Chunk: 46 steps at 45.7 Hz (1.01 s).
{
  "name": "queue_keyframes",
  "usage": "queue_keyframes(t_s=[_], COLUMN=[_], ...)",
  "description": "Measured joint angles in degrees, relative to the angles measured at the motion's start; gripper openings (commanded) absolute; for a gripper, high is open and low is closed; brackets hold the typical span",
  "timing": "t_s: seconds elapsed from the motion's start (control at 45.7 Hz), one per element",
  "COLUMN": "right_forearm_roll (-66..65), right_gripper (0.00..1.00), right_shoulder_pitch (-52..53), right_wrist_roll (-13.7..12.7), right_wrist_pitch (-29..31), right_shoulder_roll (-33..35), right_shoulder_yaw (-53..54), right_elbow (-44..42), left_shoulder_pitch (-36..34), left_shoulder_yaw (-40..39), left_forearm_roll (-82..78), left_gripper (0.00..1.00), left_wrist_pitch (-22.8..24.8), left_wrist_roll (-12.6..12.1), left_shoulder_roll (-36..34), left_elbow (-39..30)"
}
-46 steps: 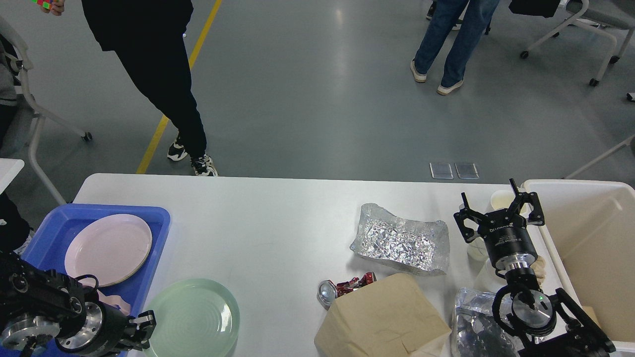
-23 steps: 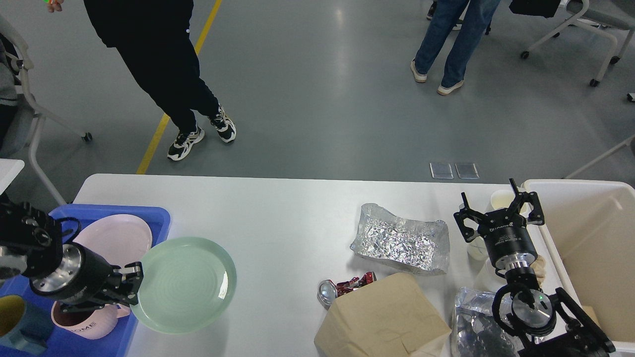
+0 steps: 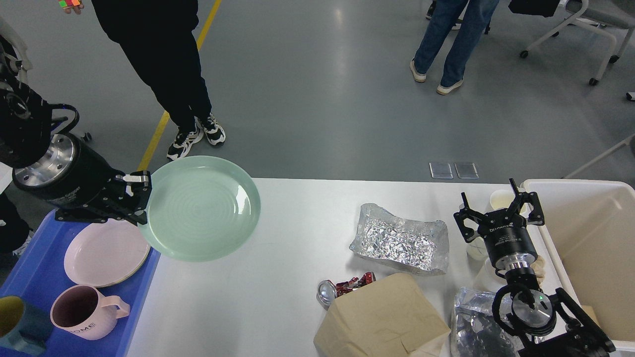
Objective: Tidy desktop
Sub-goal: 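Lift the pale green plate toward the blue tray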
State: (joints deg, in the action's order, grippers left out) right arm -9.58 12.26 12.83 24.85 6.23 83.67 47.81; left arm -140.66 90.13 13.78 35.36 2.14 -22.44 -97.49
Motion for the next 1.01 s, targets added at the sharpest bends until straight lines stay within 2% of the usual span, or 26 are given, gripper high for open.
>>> queue_keyframes(t_s=[0.131,0.219,0.285,0.482,0.613,0.832,1.007], right_forearm_roll=[0.0,0.0,0.0,0.0,0.0,0.0,0.0], right_gripper=[1.0,1.0,1.0,1.0,1.0,1.0,1.0], right_shoulder_pitch=[-0.03,-0.03,-0.03,-0.03,-0.03,-0.05,-0.05], right_wrist_roll=[0.0,0.0,0.0,0.0,0.0,0.0,0.0], right_wrist_pitch=[0.0,0.01,0.01,0.01,0.02,0.03,0.03], right_shoulder_roll=[0.0,0.0,0.01,0.02,0.02,0.02,0.02], right_shoulder_yaw=[0.0,0.0,0.0,0.0,0.0,0.0,0.0], right_elbow=[0.0,0.0,0.0,0.0,0.0,0.0,0.0], left_shoulder_pitch=[-3.39,-3.64,-3.38,-2.76,0.11,13.07,25.98], left_shoulder_yaw=[3.88,6.5,8.27,10.08,10.85,9.84,4.77], left_forearm_roll=[2.75,3.02,3.02,2.83,2.78,3.41,3.45], left_gripper=[0.0,0.0,0.0,0.0,0.0,0.0,0.0], left_wrist_pitch=[6.64,8.32,8.62,9.0,9.07,9.18,9.15], left_wrist_roll=[5.3,8.38,9.43,9.07,8.38,7.32,6.16], left_shoulder_roll=[0.45,0.69,0.86,-0.75,-3.6,-8.51,-13.75], left_elbow=[0.37,0.52,0.69,2.91,7.29,20.83,34.31])
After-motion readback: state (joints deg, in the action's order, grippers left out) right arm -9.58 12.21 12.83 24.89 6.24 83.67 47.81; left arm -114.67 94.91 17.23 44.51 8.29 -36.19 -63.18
